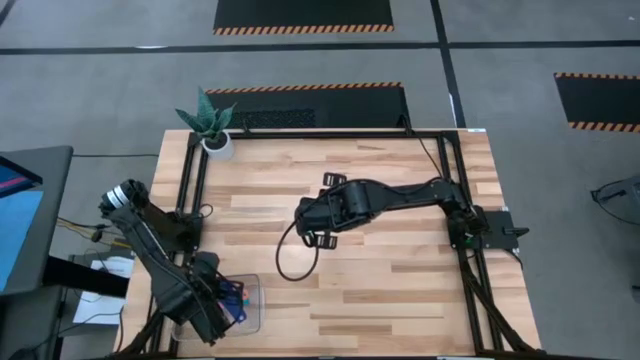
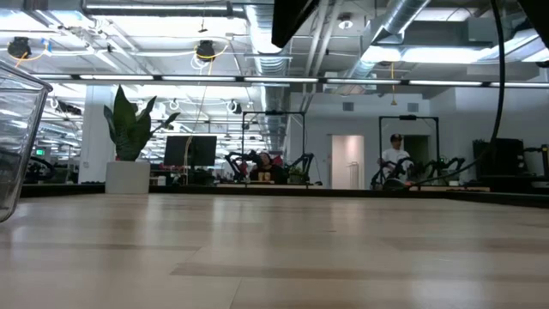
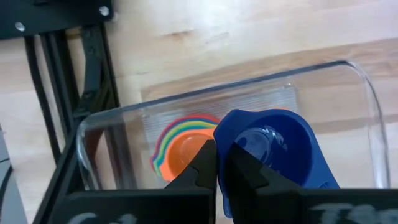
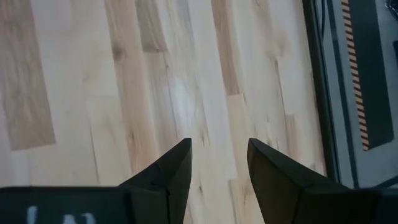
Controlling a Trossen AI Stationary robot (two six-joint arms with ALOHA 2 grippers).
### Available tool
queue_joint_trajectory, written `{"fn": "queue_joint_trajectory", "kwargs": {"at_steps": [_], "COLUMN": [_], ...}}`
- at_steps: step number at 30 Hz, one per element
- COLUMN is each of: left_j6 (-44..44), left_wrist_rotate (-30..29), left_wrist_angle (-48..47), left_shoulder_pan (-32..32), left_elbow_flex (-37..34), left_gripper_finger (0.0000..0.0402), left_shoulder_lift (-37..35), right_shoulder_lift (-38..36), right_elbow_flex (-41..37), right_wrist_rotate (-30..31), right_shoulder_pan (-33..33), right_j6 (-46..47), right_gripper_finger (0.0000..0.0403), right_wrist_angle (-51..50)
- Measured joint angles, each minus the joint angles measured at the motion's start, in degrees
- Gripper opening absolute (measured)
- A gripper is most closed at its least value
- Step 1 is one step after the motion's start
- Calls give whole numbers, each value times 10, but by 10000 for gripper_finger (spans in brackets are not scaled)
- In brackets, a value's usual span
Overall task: Nest measuring cups in basket
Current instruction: Stack the dark blue measuring cup on top of the orange measuring cup in the transparent bin
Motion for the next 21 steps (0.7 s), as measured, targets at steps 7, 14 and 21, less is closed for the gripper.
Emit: {"fn": "queue_joint_trajectory", "kwargs": {"at_steps": [7,14,21], "left_j6": [15,38,-12], "left_wrist_rotate": [0,39,118], "left_wrist_angle": [-2,-9,16], "left_shoulder_pan": [-5,-26,-48], "left_elbow_flex": [0,0,0], "left_gripper_finger": [0,0,0], "left_shoulder_lift": [5,5,5], "right_shoulder_lift": [0,0,0], "right_elbow_flex": [0,0,0], "right_wrist_rotate": [0,-1,-1], "right_shoulder_pan": [0,0,0], "right_j6": [0,20,31], "right_gripper_finger": [178,179,176], "right_wrist_angle": [3,6,13]}}
